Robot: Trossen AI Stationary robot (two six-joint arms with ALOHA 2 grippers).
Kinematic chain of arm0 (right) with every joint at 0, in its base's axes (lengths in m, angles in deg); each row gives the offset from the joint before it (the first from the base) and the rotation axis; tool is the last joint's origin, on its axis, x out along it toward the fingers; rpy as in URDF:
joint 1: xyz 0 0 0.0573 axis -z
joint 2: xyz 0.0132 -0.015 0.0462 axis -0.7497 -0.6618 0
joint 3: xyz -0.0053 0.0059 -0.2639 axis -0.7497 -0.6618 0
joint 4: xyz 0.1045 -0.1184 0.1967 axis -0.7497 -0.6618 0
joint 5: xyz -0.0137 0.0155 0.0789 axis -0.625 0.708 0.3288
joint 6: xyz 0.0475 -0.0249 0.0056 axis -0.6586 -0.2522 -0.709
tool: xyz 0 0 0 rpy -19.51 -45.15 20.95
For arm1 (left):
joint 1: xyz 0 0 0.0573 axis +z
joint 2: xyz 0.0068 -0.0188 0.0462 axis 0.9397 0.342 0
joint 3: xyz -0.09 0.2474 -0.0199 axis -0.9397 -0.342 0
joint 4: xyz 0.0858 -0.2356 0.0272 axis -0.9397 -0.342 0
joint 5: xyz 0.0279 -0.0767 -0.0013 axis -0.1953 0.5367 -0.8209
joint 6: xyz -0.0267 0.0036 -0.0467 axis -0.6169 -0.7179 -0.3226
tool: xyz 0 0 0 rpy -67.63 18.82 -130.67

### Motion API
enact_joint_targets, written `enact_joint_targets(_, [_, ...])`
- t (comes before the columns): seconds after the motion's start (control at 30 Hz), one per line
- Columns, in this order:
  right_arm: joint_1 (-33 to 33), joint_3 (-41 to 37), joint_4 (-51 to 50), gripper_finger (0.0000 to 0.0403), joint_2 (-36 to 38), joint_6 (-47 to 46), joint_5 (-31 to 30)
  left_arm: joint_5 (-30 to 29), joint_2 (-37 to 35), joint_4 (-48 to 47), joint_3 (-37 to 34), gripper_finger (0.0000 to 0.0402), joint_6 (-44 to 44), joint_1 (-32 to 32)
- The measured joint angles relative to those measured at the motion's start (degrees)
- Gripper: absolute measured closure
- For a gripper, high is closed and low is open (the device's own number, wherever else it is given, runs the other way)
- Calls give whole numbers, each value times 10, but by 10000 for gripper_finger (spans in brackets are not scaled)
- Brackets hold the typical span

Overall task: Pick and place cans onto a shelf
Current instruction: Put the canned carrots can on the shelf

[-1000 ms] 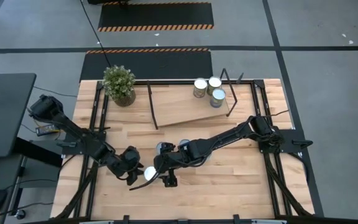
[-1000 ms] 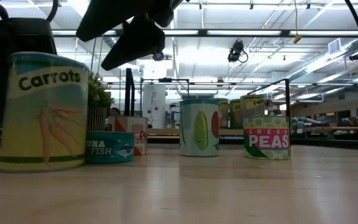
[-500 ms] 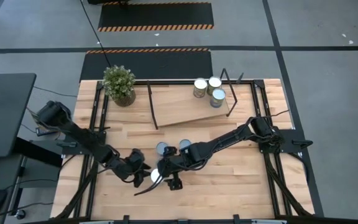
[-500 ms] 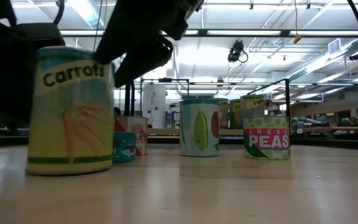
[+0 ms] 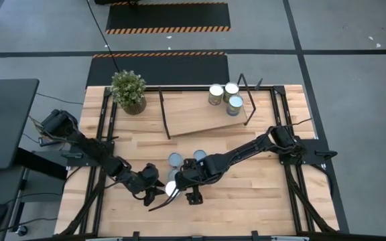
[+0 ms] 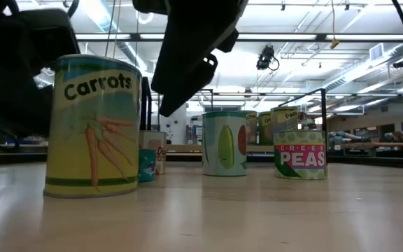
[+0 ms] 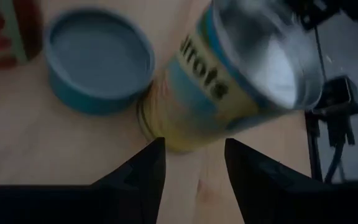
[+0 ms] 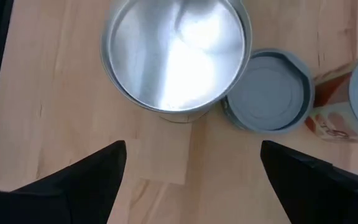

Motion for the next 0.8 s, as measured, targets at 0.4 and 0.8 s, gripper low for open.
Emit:
enact_joint_targets(0.4, [-16, -4, 28, 23, 1, 6, -40, -48, 69, -3, 66, 230, 32, 22])
enact_joint_targets(0.8, [-17, -33, 54, 34, 0, -5, -34, -47, 103, -13, 107, 230, 59, 28])
